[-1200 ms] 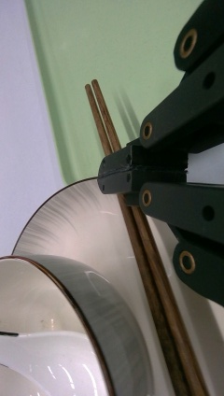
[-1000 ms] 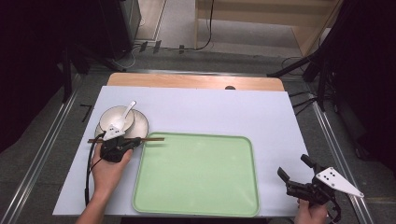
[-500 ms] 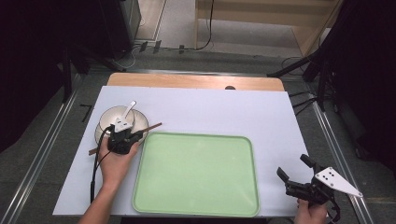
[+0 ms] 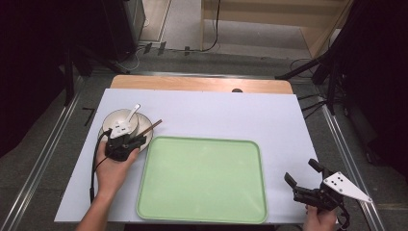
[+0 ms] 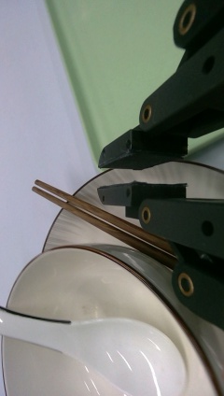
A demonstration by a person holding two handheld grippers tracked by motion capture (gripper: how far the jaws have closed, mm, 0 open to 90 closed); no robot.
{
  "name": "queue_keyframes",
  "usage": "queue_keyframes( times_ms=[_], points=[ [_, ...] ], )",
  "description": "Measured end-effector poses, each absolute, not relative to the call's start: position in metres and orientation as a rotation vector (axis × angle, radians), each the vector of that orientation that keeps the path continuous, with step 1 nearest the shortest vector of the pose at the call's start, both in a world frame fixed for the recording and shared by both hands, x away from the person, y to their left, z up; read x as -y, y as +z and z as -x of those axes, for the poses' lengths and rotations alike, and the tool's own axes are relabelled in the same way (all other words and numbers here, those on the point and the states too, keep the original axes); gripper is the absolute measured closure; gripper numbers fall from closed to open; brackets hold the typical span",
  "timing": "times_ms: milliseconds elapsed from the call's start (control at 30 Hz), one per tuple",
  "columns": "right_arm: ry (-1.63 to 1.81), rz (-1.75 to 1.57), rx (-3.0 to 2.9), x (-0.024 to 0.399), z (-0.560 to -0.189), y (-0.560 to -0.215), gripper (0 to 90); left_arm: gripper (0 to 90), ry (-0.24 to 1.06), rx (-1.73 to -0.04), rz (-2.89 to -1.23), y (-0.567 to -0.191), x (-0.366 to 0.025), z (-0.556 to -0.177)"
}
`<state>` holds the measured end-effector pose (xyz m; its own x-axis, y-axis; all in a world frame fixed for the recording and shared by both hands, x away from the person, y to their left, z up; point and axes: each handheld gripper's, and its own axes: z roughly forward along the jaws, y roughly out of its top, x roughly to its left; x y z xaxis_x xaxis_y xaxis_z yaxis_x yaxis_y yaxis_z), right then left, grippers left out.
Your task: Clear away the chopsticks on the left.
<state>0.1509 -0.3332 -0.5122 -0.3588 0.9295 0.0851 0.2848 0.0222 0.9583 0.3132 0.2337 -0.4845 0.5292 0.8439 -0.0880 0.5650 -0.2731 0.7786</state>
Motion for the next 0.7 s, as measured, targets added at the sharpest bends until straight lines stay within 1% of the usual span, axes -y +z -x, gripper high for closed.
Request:
queue_keyframes(
  times_ms=[67,167,300,367,467,700],
  points=[
    [1.36,-1.242,-1.694,0.334,-0.151,-0.512,1.0,76.9,0.4,-1.124,-1.966,-0.481,-0.246,-0.307],
    [1.361,-1.245,-1.691,0.335,-0.151,-0.512,1.0,77.4,0.371,-1.108,-1.99,-0.478,-0.263,-0.299],
    [1.359,-1.243,-1.692,0.334,-0.151,-0.512,1.0,81.3,0.348,-1.121,-2.019,-0.478,-0.283,-0.296],
    [1.35,-1.239,-1.691,0.334,-0.15,-0.511,1.0,84.1,0.355,-1.127,-2.035,-0.477,-0.291,-0.296],
    [1.344,-1.237,-1.691,0.333,-0.151,-0.511,1.0,85.3,0.368,-1.121,-2.052,-0.475,-0.299,-0.296],
    [1.337,-1.231,-1.698,0.331,-0.151,-0.512,1.0,84.1,0.398,-1.142,-2.1,-0.477,-0.303,-0.298]
  ],
)
